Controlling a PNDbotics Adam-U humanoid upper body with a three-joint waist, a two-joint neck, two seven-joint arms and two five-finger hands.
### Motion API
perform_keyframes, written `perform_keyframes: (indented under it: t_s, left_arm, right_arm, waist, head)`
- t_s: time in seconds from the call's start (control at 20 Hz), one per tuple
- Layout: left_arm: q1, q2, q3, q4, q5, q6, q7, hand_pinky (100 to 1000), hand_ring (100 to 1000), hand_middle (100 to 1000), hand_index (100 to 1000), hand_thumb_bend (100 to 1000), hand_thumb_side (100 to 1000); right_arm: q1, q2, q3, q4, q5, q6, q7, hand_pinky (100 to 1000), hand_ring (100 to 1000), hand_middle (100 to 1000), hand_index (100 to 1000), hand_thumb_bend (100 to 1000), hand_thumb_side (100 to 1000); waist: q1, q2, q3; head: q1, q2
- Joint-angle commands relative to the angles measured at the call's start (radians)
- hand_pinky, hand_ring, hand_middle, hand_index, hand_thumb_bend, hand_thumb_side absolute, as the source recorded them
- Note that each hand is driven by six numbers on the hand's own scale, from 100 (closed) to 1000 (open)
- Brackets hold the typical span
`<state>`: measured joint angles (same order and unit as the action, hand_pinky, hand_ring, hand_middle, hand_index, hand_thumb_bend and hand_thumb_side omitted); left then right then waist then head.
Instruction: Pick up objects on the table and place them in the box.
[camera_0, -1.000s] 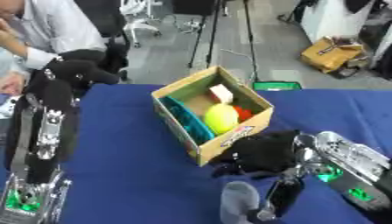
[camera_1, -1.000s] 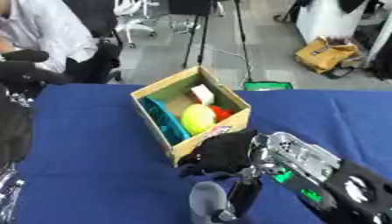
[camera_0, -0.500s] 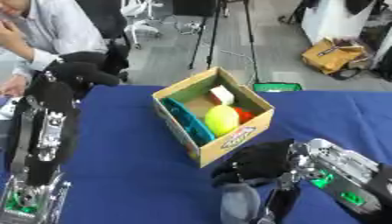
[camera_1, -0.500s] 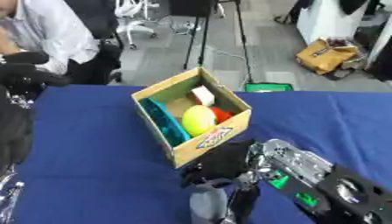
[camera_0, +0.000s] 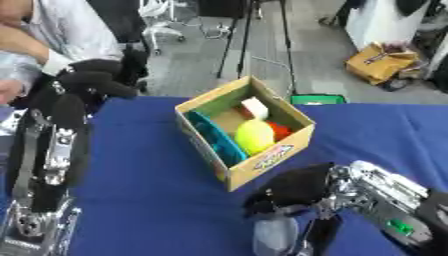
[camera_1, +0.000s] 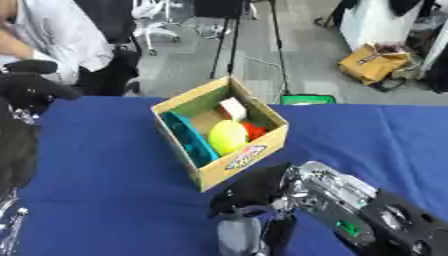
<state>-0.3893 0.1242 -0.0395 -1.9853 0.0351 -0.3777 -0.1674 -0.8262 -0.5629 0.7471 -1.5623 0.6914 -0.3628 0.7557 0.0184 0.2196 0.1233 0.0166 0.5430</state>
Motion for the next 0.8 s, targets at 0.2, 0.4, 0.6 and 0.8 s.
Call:
perform_keyframes:
  t_s: [0.2, 0.4, 0.6, 0.8]
  left_arm:
    - [-0.017, 0.011, 0.002, -0.015, 0.005, 0.001, -0.003, 712, 642, 744, 753, 100, 695]
    - [-0.017, 0.011, 0.001, -0.015, 0.005, 0.002, -0.004, 712, 643, 744, 753, 100, 691]
    - [-0.018, 0.010, 0.001, -0.015, 0.005, 0.002, -0.004, 712, 644, 745, 753, 100, 688]
    - [-0.018, 0.010, 0.001, -0.015, 0.004, 0.003, -0.004, 714, 644, 745, 752, 100, 684]
  right_arm:
    - [-0.018, -0.002, -0.007, 0.005, -0.016, -0.141, 0.151, 814, 874, 949, 1000, 502, 504]
    - [-0.015, -0.004, -0.014, 0.006, -0.021, -0.143, 0.151, 767, 844, 933, 1000, 467, 470]
    - [-0.015, -0.007, -0.018, -0.004, -0.029, -0.137, 0.151, 699, 810, 915, 1000, 442, 440]
    - [-0.015, -0.008, -0.020, -0.006, -0.033, -0.128, 0.151, 646, 770, 902, 1000, 422, 414]
  waist:
    - [-0.001, -0.012, 0.001]
    - [0.000, -0.011, 0.002]
    - [0.000, -0.010, 0.003]
    - [-0.001, -0.008, 0.005]
  head:
    - [0.002, -0.011]
    - [0.003, -0.012]
    - [0.003, -0.014]
    - [0.003, -0.016]
